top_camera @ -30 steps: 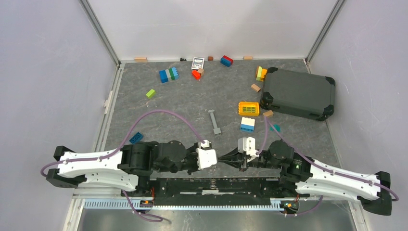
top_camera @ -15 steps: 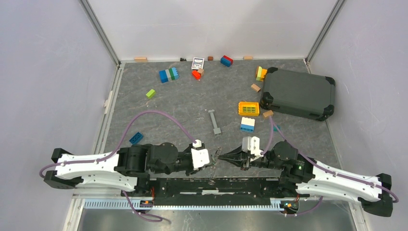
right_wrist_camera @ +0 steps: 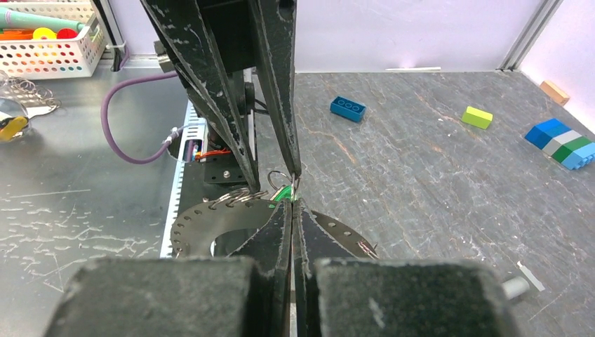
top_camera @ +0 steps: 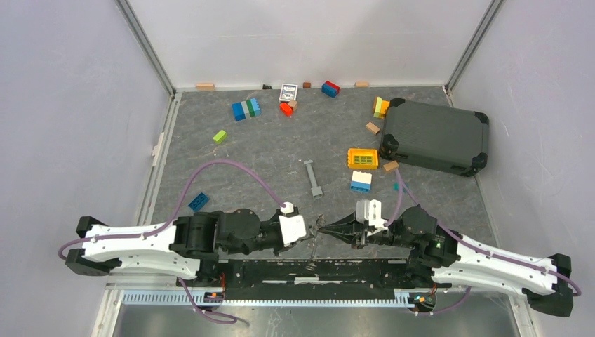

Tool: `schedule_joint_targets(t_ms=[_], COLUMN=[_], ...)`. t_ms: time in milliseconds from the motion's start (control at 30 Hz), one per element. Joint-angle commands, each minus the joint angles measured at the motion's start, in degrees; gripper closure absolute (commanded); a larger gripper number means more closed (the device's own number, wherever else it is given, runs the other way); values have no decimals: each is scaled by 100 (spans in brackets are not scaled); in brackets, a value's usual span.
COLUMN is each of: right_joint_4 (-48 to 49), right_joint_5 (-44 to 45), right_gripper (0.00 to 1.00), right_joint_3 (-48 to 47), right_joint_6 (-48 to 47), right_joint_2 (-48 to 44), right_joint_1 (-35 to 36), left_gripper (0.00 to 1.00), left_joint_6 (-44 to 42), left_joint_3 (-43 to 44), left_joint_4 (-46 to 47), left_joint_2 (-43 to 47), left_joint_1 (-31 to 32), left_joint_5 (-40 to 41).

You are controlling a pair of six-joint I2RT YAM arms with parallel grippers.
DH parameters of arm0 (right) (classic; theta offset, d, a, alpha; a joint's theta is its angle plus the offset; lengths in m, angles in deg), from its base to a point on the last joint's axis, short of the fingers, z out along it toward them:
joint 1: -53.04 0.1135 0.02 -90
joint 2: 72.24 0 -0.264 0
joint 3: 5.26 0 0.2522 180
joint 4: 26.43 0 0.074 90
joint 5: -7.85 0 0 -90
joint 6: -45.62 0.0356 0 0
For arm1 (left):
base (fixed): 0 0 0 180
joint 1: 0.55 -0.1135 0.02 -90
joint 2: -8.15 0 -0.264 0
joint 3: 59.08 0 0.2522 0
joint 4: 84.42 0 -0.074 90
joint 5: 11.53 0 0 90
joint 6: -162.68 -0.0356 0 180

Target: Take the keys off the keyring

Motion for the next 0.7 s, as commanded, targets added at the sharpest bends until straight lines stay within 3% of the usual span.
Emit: schedule_joint_targets(t_ms=[0, 233, 500, 667], right_joint_4=[490, 517, 619, 764], right_joint_5=[-101, -189, -179, -135], right_gripper=[100, 100, 100, 100], right_joint_3=[11, 37, 86, 165], right_joint_6=[3, 3, 12, 21], right_joint_2=[-141, -215, -315, -368], right_joint_1=[8, 8, 8, 8], left_gripper=[69, 76, 97, 98], left_joint_6=[129, 104, 78, 86], left_joint_3=[-45, -91, -84, -110], left_joint_4=[282, 306, 300, 356], left_joint_2=[-60, -94, -215, -263], left_joint_1=[12, 7, 14, 11], left_joint_5=[87, 152, 159, 109])
